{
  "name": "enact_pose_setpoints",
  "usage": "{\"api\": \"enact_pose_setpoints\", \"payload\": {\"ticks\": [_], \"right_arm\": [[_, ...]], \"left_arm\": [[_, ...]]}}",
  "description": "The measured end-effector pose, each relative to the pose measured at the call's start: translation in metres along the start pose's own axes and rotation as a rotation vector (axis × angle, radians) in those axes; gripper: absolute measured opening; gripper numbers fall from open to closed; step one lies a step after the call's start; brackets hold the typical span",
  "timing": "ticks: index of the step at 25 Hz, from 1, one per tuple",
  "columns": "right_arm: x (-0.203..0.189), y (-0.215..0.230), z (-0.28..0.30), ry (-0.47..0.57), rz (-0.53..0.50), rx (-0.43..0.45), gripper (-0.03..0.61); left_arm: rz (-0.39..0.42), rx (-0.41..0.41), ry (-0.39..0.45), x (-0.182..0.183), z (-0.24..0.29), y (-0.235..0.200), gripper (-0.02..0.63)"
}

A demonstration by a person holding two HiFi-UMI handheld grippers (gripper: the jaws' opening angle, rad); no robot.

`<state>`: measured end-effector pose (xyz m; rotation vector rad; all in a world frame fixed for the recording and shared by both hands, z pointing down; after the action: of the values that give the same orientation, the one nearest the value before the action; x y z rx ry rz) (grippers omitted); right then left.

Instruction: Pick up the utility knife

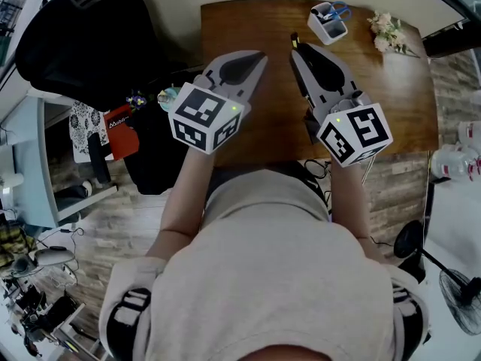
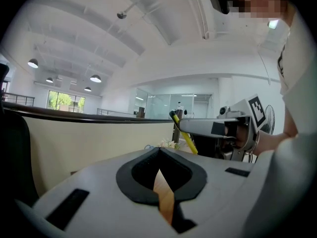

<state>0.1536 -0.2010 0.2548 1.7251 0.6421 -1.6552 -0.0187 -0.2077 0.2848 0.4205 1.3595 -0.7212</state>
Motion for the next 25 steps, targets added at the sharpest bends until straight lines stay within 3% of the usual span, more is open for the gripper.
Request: {"api": "enact_pose_setpoints", "payload": {"ticks": [8,25], "right_arm": [[-0.007,-0.004,-0.015,0.015,0.025,0.012,0.072],[-0.045,-0.012,-0.026,-0.081,0.104,0.030,0.072]], "left_arm": [[-0.032,0.004,-0.027,-0.017,-0.004,0.012,0.014],[-0.049,0.019,-0.125,-0.040,-0.004,0.029,0.014]]}}
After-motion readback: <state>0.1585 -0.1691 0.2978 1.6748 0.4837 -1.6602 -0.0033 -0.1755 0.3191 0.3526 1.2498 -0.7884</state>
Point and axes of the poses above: the fingertips, and each gripper's own axes: z forward along the fingers, y to its right, x out of its top, the point moved 9 cm from there along -z, backward along the fingers, and after that the axes turned 1 degree about y, right-handed, at the moved point
